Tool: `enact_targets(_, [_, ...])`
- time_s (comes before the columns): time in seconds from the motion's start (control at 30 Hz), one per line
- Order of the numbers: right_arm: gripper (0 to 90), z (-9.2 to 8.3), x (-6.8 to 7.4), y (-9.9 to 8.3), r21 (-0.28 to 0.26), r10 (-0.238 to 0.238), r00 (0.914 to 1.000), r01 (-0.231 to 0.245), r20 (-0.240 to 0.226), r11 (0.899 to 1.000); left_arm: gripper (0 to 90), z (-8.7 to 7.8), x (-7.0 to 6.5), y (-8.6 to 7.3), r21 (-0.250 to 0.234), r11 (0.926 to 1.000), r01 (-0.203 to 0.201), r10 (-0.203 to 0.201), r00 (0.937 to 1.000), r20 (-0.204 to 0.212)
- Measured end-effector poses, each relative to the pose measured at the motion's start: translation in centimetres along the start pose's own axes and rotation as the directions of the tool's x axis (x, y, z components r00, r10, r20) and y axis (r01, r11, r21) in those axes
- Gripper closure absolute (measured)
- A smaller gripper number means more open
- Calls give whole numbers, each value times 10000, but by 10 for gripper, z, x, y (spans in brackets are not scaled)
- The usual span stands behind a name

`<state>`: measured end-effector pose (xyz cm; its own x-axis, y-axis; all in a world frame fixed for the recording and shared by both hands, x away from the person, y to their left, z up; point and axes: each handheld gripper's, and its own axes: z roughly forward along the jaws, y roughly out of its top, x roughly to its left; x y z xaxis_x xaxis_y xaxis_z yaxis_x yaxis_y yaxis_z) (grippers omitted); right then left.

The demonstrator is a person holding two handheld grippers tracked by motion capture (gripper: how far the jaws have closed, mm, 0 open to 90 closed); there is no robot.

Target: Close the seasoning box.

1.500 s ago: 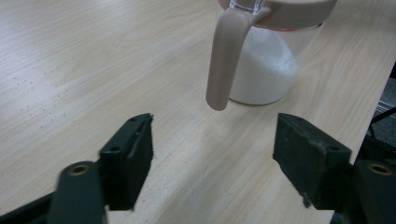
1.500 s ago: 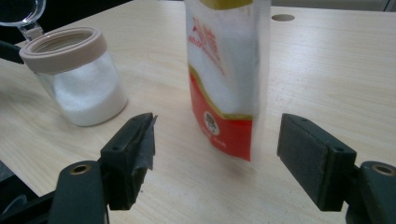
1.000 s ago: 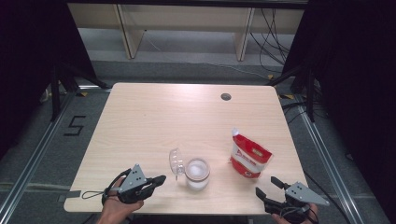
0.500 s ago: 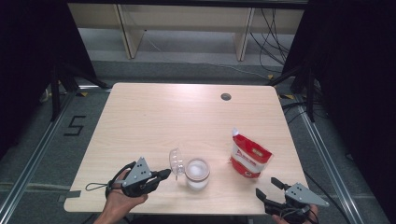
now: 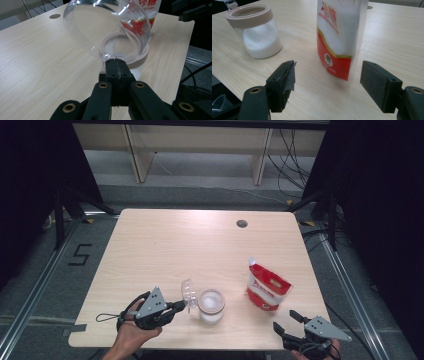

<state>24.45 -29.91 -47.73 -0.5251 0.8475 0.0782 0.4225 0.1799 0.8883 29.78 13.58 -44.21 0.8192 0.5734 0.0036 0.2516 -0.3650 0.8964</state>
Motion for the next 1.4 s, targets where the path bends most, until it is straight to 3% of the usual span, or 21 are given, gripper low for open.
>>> enact_targets(0.13, [288,1,-3,0,-119,-323,9995,323,-31,9994,894,1,1,2,29,9997,-230,230,9997,7])
enact_targets(0.23, [288,1,-2,0,-84,-214,9998,215,6,9997,894,2,-1,3,-40,9999,-97,97,9999,40])
enact_targets(0.43, [288,1,-2,1,-130,-307,9995,306,-71,9994,894,4,-2,7,-86,9994,-323,324,9994,109])
enact_targets(0.47, [288,0,0,0,3,-37,10000,37,-29,10000,894,4,-3,7,-51,9995,-311,312,9995,99])
enact_targets(0.53, [288,0,1,0,-18,11,10000,-11,-37,10000,894,6,-4,8,-29,9993,-386,386,9991,178])
enact_targets(0.57, [288,0,1,0,-18,10,10000,-10,-34,10000,894,7,-5,8,-78,9996,-266,267,9995,156])
enact_targets(0.6, [288,0,1,0,-27,12,10000,-12,-37,10000,893,7,-5,9,-38,9990,-436,437,9988,207])
enact_targets(0.63, [288,1,-2,1,-132,-297,9995,296,-81,9995,893,9,-6,9,-69,9997,-248,250,9994,234])
enact_targets(0.67, [288,1,-2,1,-122,-300,9995,299,-85,9995,893,10,-6,9,-27,9994,-344,344,9991,228])
enact_targets(0.7, [289,0,1,0,37,-24,10000,24,-27,10000,893,12,-8,9,-87,9997,-232,235,9992,330])
enact_targets(0.73, [289,1,-3,1,-152,-545,9985,545,25,9984,893,12,-7,10,-22,9988,-495,495,9982,340])
enact_targets(0.8, [288,2,-3,1,-133,-566,9984,566,40,9983,893,14,-9,10,-42,9995,-313,314,9989,359])
enact_targets(0.9, [288,1,-3,1,-132,-511,9987,511,15,9986,889,15,-10,11,-50,9993,-383,385,9983,433])
enact_targets(0.93, [288,2,-3,1,-160,-567,9984,568,50,9983,875,15,-11,11,-26,9996,-293,294,9988,400])
enact_targets(1.0, [288,1,-1,0,-62,-214,9998,214,11,9998,810,13,-8,11,-62,9993,-368,371,9982,473])
enact_targets(1.1, [288,2,-3,1,-155,-558,9984,558,27,9983,703,10,-6,7,-317,9991,274,-257,9984,511])
enact_targets(1.2, [289,1,-2,1,-125,-467,9989,467,-22,9988,604,9,-3,5,-316,9991,267,-252,9986,474])
enact_targets(1.23, [288,1,-2,1,-122,-444,9990,443,-39,9989,579,9,-4,4,-312,9984,481,-463,9974,548])
enact_targets(1.3, [288,1,-1,1,-112,-390,9992,389,-54,9992,509,7,-2,2,-211,9995,230,-219,9985,493])
enact_targets(1.33, [288,1,-1,1,-142,-310,9995,308,-85,9994,469,7,-3,1,-201,9979,621,-612,9972,430])
enact_targets(1.4, [288,1,-1,1,-90,-344,9993,343,-114,9994,396,7,-3,-2,-178,9960,877,-868,9952,442])
